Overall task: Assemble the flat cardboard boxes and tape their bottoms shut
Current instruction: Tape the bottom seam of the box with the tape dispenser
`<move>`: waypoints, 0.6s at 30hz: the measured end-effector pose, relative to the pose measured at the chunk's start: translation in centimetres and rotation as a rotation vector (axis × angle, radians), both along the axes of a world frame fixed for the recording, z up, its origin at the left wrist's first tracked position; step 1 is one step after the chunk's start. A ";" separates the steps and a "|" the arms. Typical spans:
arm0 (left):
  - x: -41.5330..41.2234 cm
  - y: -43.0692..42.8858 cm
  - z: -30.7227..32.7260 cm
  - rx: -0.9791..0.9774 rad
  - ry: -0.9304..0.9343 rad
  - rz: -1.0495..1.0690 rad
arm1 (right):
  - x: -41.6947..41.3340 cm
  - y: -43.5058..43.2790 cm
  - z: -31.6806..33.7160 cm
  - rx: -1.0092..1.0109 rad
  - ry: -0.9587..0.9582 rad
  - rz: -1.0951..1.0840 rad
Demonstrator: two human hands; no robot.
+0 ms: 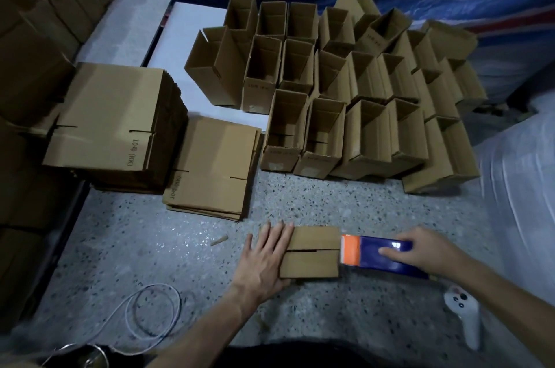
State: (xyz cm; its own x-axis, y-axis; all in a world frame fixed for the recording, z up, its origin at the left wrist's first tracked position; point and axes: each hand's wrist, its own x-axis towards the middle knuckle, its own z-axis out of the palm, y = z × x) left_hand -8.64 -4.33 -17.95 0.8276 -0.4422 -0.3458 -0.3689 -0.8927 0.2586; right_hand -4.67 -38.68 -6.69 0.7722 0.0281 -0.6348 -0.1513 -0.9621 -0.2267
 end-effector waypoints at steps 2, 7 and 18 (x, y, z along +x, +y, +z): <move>-0.1 0.0 0.0 -0.003 -0.006 0.008 | -0.4 -3.5 0.5 0.007 -0.012 -0.064; -0.2 -0.1 0.0 -0.002 -0.016 0.001 | -0.6 -6.0 0.0 -0.082 -0.001 -0.063; -0.3 -0.3 0.3 -0.021 -0.003 0.016 | 2.2 6.4 -4.9 -0.324 0.022 0.123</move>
